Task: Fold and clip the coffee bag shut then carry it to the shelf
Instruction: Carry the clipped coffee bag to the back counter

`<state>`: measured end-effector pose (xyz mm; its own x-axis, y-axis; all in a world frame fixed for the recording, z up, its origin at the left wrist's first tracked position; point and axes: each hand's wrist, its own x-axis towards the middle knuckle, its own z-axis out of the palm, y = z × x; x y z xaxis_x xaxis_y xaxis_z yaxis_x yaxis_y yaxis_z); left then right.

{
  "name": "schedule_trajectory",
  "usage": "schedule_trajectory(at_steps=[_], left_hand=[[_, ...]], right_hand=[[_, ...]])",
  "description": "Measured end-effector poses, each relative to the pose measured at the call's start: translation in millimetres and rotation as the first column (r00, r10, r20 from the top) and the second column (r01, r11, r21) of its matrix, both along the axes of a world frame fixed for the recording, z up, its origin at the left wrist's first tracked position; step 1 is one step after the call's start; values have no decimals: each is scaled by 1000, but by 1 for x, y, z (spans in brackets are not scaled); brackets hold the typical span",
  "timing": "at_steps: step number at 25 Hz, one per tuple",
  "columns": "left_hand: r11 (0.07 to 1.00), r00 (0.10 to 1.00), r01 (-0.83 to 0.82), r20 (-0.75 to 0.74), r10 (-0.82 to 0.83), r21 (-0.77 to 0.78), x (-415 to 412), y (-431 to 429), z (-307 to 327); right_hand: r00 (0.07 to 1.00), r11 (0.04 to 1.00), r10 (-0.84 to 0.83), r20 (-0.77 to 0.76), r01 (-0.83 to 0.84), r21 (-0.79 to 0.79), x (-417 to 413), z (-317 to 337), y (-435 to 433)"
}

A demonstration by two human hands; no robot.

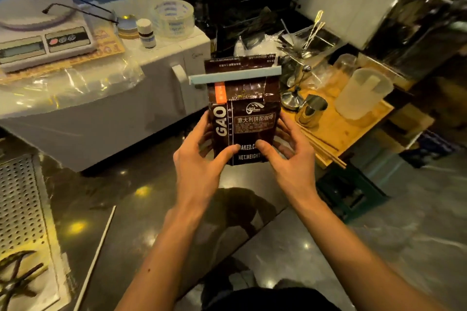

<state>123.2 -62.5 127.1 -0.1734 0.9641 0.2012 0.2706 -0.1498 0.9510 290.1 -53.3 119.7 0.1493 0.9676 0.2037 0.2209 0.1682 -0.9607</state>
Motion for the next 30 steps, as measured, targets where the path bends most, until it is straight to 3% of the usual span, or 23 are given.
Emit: schedule_trajectory(at_steps=[7,12,21,30], left_hand=[[960,964,264,-45,-261,92,157,-9,29],[865,871,492,-43,-490,98,318,-35,40],[512,531,846,-163,-831,146,548,-98,53],[197,230,967,-214,-949,162,719,-110,54]], right_hand=[[970,967,-230,-78,236,90,155,16,-49],[876,868,-472,-101,482,120,304,20,-110],[551,530,-829,-97,829,178,484,30,-239],[208,196,-977,-45,961,198,600,29,-283]])
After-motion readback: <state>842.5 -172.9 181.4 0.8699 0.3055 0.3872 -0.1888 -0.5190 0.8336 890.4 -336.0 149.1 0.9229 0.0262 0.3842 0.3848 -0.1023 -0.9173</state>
